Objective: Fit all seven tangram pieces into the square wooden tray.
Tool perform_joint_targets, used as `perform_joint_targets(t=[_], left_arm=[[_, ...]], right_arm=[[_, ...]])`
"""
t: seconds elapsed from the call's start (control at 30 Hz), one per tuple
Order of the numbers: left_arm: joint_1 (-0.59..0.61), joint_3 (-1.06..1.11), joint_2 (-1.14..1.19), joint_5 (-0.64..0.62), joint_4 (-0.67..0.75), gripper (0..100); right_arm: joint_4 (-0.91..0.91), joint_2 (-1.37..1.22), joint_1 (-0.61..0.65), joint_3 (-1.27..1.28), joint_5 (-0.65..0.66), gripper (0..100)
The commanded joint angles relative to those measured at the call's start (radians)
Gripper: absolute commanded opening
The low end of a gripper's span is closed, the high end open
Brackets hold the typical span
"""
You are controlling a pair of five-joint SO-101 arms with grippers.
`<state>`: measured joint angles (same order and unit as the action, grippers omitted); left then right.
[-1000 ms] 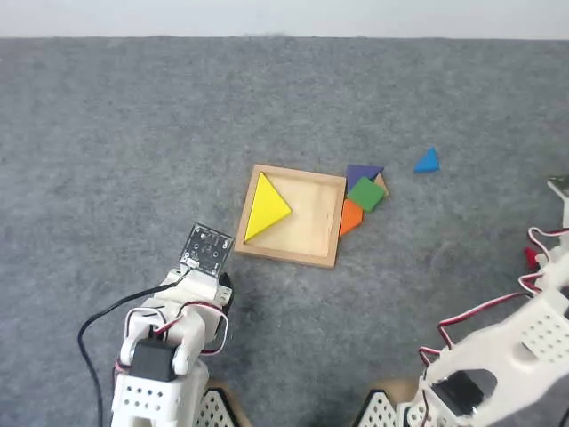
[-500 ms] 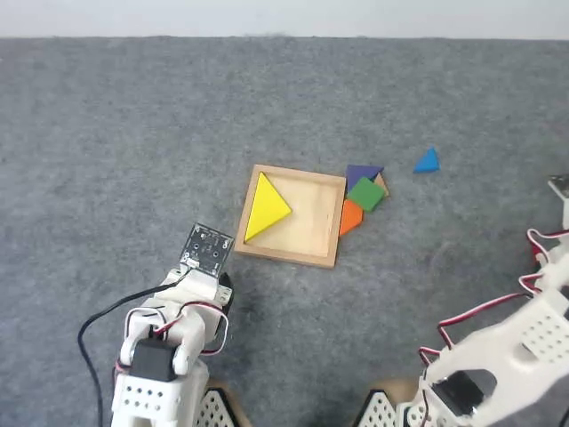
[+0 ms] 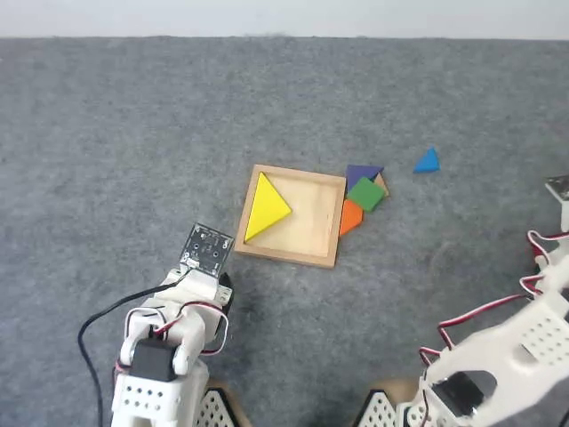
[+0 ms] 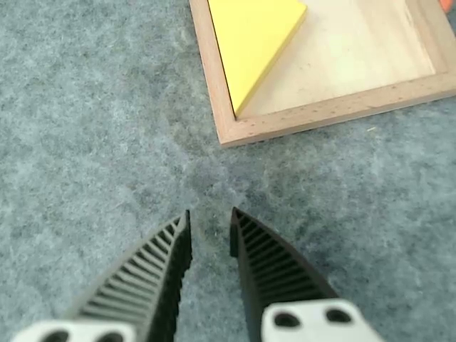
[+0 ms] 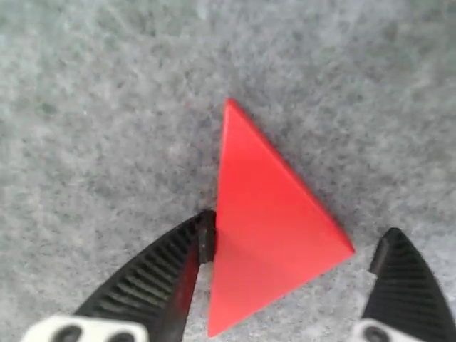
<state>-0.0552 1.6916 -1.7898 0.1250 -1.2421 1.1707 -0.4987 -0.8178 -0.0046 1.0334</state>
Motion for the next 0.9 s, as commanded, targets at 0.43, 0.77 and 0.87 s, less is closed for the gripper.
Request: perform_joint_targets(t=[0.43, 0.77, 0.87], left_arm=[[-0.002, -0.007, -0.002, -0.006, -0.005, 9], [-0.002, -0.007, -0.002, -0.006, -0.005, 9], [-0.002, -0.007, -0.002, -0.006, -0.005, 9]], right_arm=[[0.090, 0.094, -0.012, 0.000, 0.009, 28.1], [0.193, 0.337, -0.007, 0.083, 0.014, 28.1], [0.142, 0.369, -0.005, 0.135, 0.015, 28.7]])
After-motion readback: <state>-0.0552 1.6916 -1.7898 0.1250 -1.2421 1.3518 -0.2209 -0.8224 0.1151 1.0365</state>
